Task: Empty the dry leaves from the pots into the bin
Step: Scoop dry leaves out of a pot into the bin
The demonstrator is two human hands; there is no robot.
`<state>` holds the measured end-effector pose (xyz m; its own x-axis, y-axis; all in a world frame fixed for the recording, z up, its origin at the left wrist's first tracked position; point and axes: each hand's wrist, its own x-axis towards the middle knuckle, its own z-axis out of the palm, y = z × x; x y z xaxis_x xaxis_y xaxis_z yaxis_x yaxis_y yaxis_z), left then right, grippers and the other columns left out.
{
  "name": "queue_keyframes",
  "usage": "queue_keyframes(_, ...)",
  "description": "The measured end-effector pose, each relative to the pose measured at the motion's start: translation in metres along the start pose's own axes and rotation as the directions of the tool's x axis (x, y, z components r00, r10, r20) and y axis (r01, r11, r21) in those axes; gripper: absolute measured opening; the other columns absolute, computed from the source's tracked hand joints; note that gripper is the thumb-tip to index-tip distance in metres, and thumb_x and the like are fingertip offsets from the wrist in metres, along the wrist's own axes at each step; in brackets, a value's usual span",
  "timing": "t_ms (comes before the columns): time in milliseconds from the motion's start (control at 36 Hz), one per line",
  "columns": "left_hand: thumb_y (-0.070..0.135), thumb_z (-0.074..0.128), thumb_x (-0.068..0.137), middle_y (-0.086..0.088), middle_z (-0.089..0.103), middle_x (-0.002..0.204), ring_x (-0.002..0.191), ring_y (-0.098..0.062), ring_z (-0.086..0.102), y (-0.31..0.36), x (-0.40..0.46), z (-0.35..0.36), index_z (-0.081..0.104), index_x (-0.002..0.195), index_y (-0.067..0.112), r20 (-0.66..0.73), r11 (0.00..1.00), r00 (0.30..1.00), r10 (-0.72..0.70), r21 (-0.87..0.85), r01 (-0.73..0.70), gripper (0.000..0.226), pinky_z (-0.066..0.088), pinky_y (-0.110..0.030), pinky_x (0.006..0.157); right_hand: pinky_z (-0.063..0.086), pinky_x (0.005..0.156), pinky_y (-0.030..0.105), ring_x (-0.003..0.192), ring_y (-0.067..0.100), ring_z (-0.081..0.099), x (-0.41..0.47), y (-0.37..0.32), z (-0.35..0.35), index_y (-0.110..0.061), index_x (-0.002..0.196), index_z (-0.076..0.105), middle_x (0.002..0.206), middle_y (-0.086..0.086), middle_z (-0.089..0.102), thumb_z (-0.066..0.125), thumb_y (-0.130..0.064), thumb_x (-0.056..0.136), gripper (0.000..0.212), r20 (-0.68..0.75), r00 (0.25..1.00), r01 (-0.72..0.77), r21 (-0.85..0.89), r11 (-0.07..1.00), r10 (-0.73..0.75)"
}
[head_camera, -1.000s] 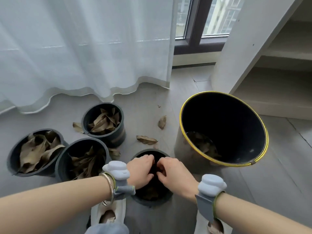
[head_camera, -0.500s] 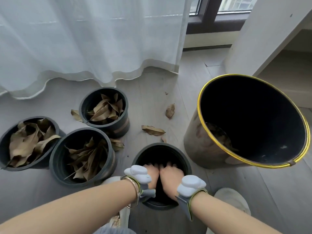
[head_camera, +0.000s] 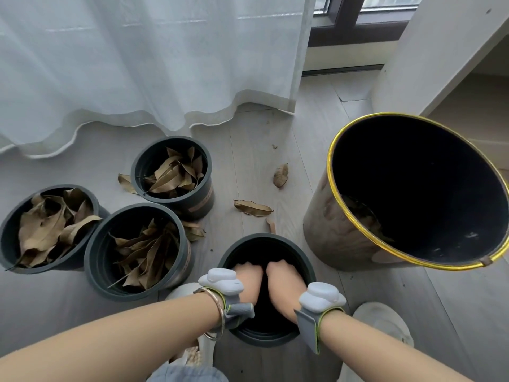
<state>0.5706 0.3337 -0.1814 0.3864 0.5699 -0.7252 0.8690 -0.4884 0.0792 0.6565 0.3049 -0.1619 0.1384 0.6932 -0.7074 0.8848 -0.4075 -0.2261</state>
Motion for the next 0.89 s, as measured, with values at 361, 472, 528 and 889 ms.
queue_keyframes(361, 0.015, 0.054, 0.085, -0.003, 0.065, 0.110, 0.107, -0.022, 0.058, -0.009, -0.045, -0.039, 0.060, 0.108, 0.017, -0.197, 0.969, 0.972, 0.125, -0.188, -0.163, 0.024, 0.042, -0.026, 0.085, 0.053, 0.081, 0.031, 0.096, 0.026, 0.063, -0.047, 0.009, -0.021, -0.009, 0.099, 0.069, 0.099, 0.010, 0.067, 0.047, 0.000, 0.084, 0.028, -0.231, 0.970, 0.123, 0.229, 0.966, -0.068)
queue_keyframes(472, 0.019, 0.056, 0.084, 0.001, 0.066, 0.105, 0.100, -0.018, 0.060, -0.012, -0.064, -0.052, 0.060, 0.105, 0.021, -0.279, 0.952, 0.946, 0.168, -0.203, -0.229, 0.021, 0.044, -0.025, 0.084, 0.054, 0.083, 0.035, 0.093, 0.023, 0.064, -0.064, 0.011, -0.034, -0.012, 0.097, 0.071, 0.096, 0.007, 0.068, 0.050, -0.004, 0.085, 0.025, -0.286, 0.955, 0.164, 0.298, 0.940, -0.076)
queue_keyframes(528, 0.020, 0.054, 0.086, 0.002, 0.064, 0.105, 0.100, -0.018, 0.059, -0.012, -0.073, -0.061, 0.059, 0.106, 0.022, -0.306, 0.948, 0.931, 0.202, -0.179, -0.264, 0.021, 0.045, -0.026, 0.086, 0.054, 0.081, 0.028, 0.091, 0.019, 0.065, -0.071, 0.013, -0.041, -0.015, 0.097, 0.072, 0.095, 0.004, 0.069, 0.052, -0.004, 0.086, 0.025, -0.319, 0.943, 0.200, 0.328, 0.923, -0.091)
queue_keyframes(889, 0.030, 0.050, 0.090, 0.008, 0.055, 0.102, 0.093, -0.013, 0.056, -0.009, -0.119, -0.110, 0.056, 0.105, 0.029, -0.427, 0.907, 0.824, 0.373, -0.022, -0.422, 0.016, 0.046, -0.026, 0.085, 0.057, 0.071, 0.024, 0.075, 0.009, 0.067, -0.099, 0.025, -0.080, -0.021, 0.087, 0.075, 0.078, -0.003, 0.071, 0.069, -0.013, 0.079, 0.013, -0.446, 0.879, 0.370, 0.414, 0.831, -0.169)
